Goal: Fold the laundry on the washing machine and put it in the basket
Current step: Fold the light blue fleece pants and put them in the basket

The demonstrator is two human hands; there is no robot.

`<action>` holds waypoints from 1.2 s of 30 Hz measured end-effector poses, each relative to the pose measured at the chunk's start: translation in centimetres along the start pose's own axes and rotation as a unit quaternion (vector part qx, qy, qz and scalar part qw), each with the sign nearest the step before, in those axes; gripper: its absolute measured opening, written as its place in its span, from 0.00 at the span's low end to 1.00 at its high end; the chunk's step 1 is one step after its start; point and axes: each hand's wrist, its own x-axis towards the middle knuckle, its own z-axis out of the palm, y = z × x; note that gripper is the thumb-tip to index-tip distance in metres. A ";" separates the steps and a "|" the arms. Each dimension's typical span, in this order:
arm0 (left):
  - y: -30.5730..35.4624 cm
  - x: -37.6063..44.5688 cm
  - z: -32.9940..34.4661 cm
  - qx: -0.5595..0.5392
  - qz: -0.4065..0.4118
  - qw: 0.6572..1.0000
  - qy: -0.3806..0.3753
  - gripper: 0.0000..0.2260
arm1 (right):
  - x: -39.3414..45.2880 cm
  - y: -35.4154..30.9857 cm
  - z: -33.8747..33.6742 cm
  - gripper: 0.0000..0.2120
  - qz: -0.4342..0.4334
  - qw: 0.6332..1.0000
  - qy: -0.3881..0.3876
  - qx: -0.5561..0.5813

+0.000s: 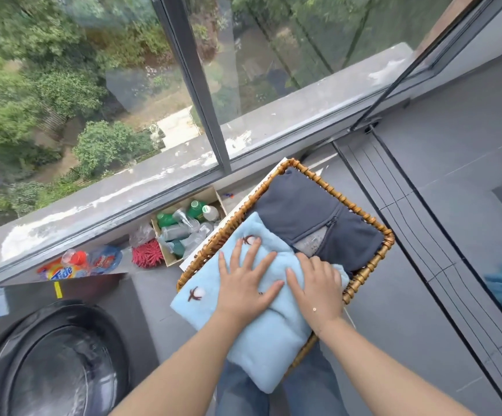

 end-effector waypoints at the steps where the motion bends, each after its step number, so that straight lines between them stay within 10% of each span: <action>1: -0.2 0.3 0.4 -0.002 -0.002 1.000 0.004 0.25 | 0.3 0.0 0.6 0.22 -0.010 1.000 0.000 -0.006; 16: -2.3 3.0 5.2 0.014 0.044 0.998 0.042 0.22 | 1.9 0.6 6.1 0.18 -0.026 1.000 -0.005 -0.004; 22: -1.3 2.0 1.8 -0.020 0.028 0.998 -0.051 0.24 | -1.1 -1.1 3.6 0.25 0.139 0.978 -0.007 0.154; 27: -2.0 -2.5 -4.1 -0.036 -0.079 0.996 -0.013 0.26 | -5.3 -3.9 0.2 0.33 0.319 0.868 0.018 0.380; 33: -5.8 -7.0 -7.1 -0.169 -0.230 0.957 -0.061 0.25 | -10.4 -7.4 0.1 0.45 0.551 0.641 -0.062 0.531; 36: -6.5 -5.9 -6.3 -0.179 -0.255 0.943 -0.112 0.32 | -12.1 -9.1 0.5 0.56 0.527 0.672 -0.119 0.506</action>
